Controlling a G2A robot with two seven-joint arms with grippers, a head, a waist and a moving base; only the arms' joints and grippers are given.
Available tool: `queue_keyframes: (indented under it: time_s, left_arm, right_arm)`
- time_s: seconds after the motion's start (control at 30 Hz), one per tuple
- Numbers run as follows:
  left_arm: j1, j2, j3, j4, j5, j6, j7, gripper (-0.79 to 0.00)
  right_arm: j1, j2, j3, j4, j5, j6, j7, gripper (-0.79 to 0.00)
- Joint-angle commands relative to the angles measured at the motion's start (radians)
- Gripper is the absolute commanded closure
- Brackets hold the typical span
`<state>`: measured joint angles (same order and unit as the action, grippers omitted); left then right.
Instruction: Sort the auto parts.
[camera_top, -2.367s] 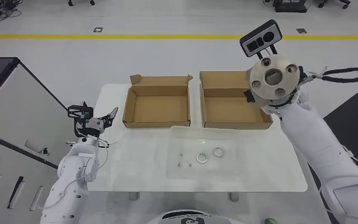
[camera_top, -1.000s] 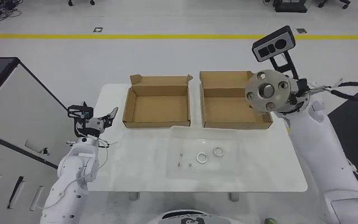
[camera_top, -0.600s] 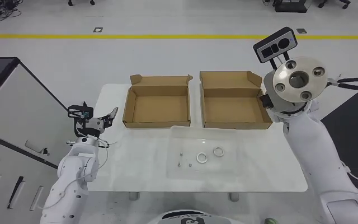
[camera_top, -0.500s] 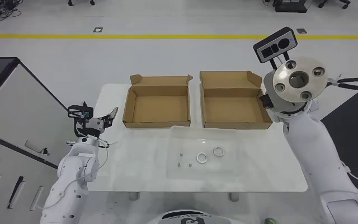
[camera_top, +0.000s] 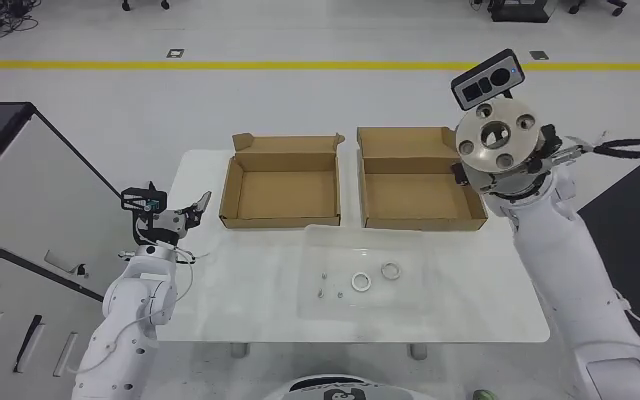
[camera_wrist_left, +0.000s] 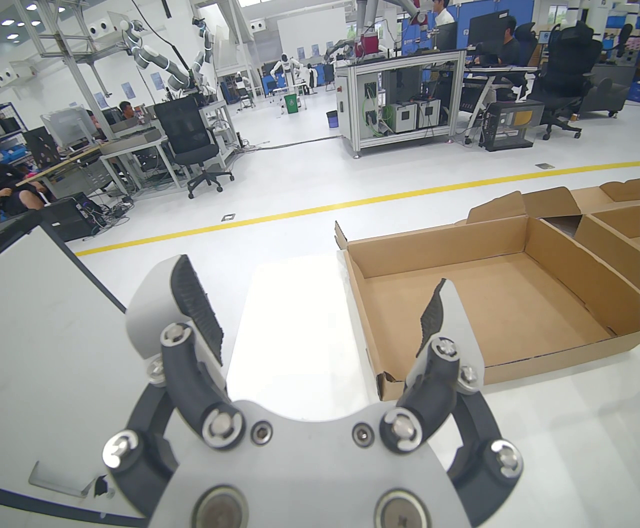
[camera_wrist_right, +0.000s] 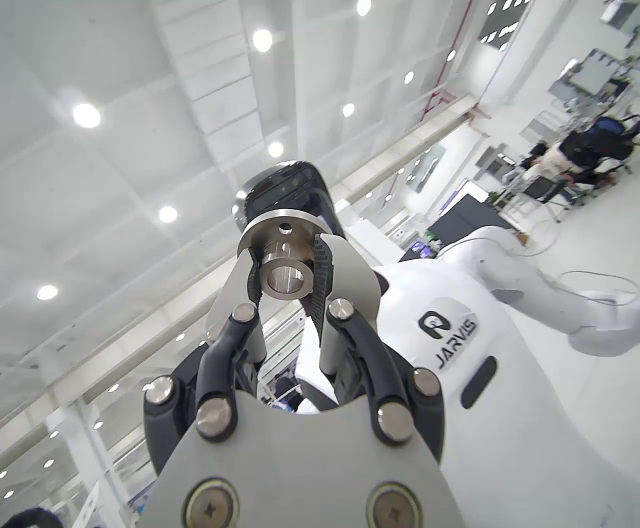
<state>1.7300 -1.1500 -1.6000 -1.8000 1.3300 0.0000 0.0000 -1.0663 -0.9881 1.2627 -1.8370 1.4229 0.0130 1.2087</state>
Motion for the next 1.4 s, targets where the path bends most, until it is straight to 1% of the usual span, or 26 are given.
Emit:
queue_keyframes:
  time_s: [0.0, 0.1, 0.13, 0.2, 0.27, 0.4, 0.53, 0.6, 0.7, 0.9, 1.13, 1.23, 1.37]
  left_arm:
    - [0.000, 0.000, 0.000, 0.000, 0.000, 0.000, 0.000, -0.785]
    - [0.000, 0.000, 0.000, 0.000, 0.000, 0.000, 0.000, -0.785]
    - [0.000, 0.000, 0.000, 0.000, 0.000, 0.000, 0.000, -0.785]
    - [0.000, 0.000, 0.000, 0.000, 0.000, 0.000, 0.000, -0.785]
    - [0.000, 0.000, 0.000, 0.000, 0.000, 0.000, 0.000, -0.785]
    - [0.000, 0.000, 0.000, 0.000, 0.000, 0.000, 0.000, -0.785]
    - [0.000, 0.000, 0.000, 0.000, 0.000, 0.000, 0.000, -0.785]
    - [0.000, 0.000, 0.000, 0.000, 0.000, 0.000, 0.000, -0.785]
    - [0.000, 0.000, 0.000, 0.000, 0.000, 0.000, 0.000, -0.785]
    - [0.000, 0.000, 0.000, 0.000, 0.000, 0.000, 0.000, -0.785]
    - [0.000, 0.000, 0.000, 0.000, 0.000, 0.000, 0.000, -0.785]
    - [0.000, 0.000, 0.000, 0.000, 0.000, 0.000, 0.000, -0.785]
    - [0.000, 0.000, 0.000, 0.000, 0.000, 0.000, 0.000, -0.785]
  right_arm:
    - [-0.014, 0.007, 0.039, 0.034, -0.068, 0.022, 0.001, 0.000]
    - [-0.038, 0.022, 0.106, 0.090, -0.199, 0.052, 0.005, 0.000]
    - [-0.042, 0.030, 0.133, 0.107, -0.281, 0.058, 0.006, 0.000]
    - [-0.054, 0.042, 0.183, 0.137, -0.385, 0.073, 0.007, 0.000]
    - [-0.056, 0.058, 0.234, 0.157, -0.557, 0.076, -0.002, 0.000]
    - [-0.046, 0.085, 0.302, 0.165, -0.883, 0.030, -0.005, 0.000]
    - [-0.011, 0.101, 0.297, 0.168, -1.150, -0.023, -0.014, 0.000]
    - [0.020, 0.105, 0.272, 0.182, -1.270, -0.049, -0.026, 0.000]
    - [0.080, 0.104, 0.209, 0.219, -1.404, -0.093, -0.043, 0.000]
    - [0.213, 0.091, 0.032, 0.333, -1.686, -0.172, -0.066, 0.000]
    - [0.341, 0.059, -0.159, 0.495, -1.860, -0.231, -0.050, 0.000]
    - [0.378, 0.045, -0.225, 0.561, -1.929, -0.248, -0.055, 0.000]
    - [0.415, 0.027, -0.292, 0.646, -2.007, -0.243, -0.079, 0.000]
